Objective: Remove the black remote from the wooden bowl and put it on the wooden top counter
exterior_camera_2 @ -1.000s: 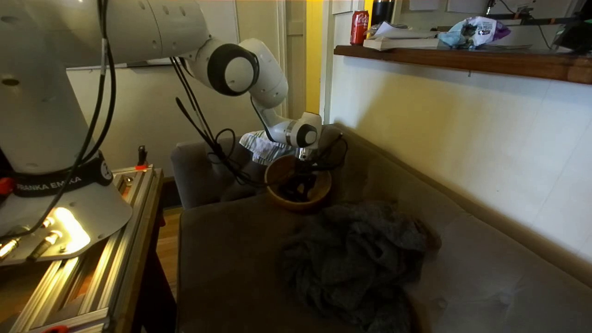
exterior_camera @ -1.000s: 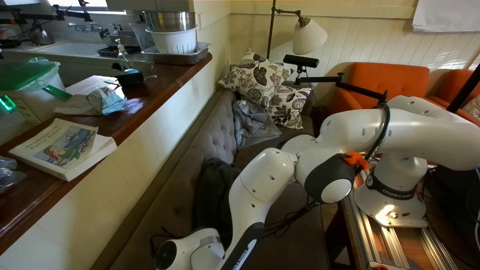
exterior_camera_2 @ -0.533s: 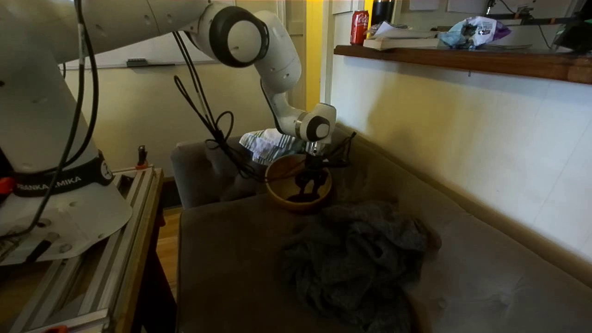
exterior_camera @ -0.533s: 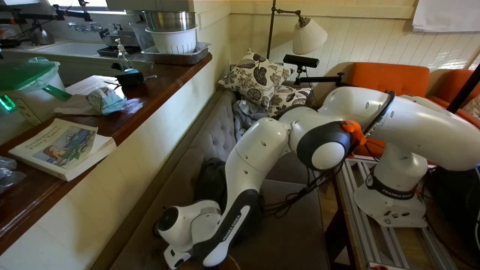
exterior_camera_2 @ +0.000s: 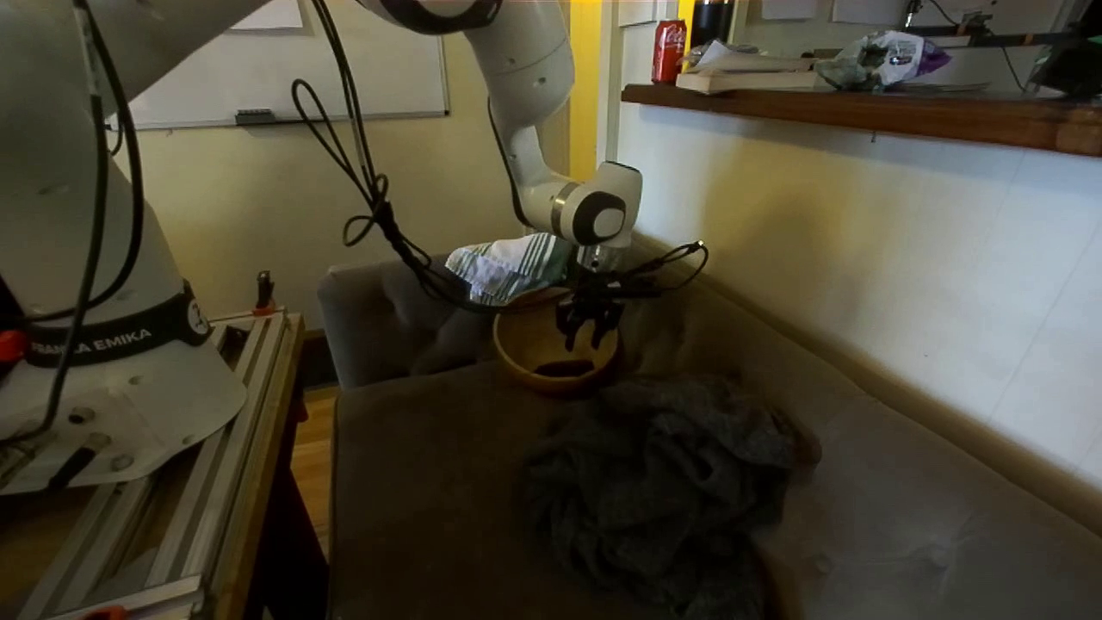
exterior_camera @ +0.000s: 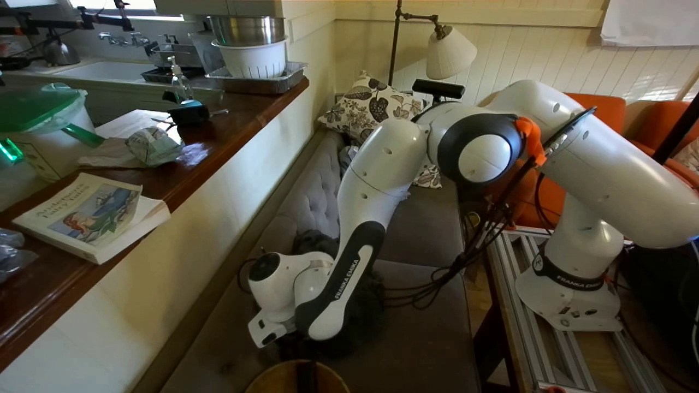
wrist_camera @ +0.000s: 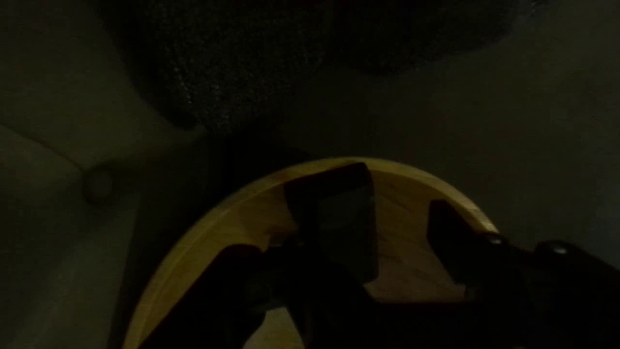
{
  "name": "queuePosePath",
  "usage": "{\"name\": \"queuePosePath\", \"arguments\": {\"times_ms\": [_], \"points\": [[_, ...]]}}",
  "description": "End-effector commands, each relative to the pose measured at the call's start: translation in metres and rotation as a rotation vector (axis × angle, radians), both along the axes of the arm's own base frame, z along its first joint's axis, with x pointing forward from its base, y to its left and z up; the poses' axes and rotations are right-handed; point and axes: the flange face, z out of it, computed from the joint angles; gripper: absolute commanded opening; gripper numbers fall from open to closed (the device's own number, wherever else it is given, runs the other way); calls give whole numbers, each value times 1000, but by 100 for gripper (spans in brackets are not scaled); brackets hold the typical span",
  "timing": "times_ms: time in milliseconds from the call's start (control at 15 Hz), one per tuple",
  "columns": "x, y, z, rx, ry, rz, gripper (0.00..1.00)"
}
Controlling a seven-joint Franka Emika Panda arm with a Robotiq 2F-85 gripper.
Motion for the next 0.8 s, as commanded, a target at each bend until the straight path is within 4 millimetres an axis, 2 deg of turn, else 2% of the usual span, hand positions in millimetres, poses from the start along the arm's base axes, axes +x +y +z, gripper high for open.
{"name": "queuePosePath", "arguments": {"times_ms": [0, 67, 267, 400, 600, 733], "points": [[-46, -3, 19, 56, -8, 21, 84], [-58, -2, 20, 72, -14, 30, 85], [-95, 8, 20, 127, -58, 34, 99], [-111, 23, 24, 183, -135, 29, 100], [-120, 49, 31, 242, -233, -2, 100], [-116, 68, 38, 240, -277, -28, 100]]}}
